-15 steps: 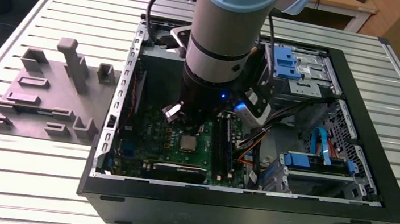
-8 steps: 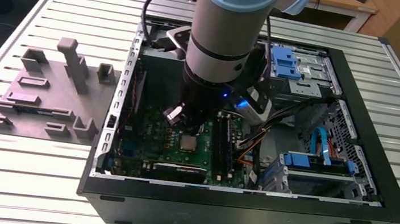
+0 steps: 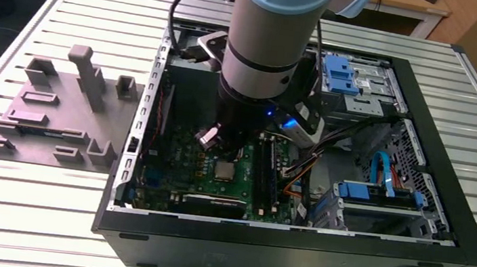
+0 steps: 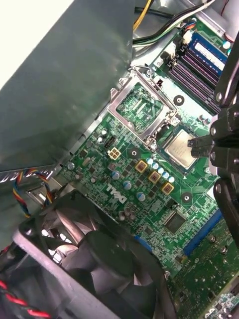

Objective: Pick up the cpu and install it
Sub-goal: 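Close the cpu cover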

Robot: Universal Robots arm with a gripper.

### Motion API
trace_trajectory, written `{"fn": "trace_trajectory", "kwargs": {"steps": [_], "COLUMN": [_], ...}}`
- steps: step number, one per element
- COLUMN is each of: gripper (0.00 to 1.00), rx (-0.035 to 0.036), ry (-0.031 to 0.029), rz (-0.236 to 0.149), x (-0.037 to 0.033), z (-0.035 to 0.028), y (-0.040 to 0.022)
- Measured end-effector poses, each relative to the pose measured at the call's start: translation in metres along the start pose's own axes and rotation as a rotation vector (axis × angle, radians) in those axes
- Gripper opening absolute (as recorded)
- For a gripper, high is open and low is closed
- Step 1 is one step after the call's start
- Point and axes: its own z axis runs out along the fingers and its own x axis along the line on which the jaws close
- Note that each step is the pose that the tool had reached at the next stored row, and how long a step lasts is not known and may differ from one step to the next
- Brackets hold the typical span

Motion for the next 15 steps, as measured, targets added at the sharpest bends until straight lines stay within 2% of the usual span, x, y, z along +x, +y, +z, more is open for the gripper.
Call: {"fn": "trace_trajectory", "kwargs": {"steps": [5,9,15], "gripper": [0.1,0.1,0.1], "rx": [-0.0034,-0.003,-0.0034], "ry": [-0.0029,-0.0016,-0.0016], "rz": [-0.003,-0.042,-0.056], "x": [-0.0021,-0.0021,-0.002], "z": [0.0,-0.0001,-0.0001], "y": [-0.0016,-0.0017,-0.0019]}}
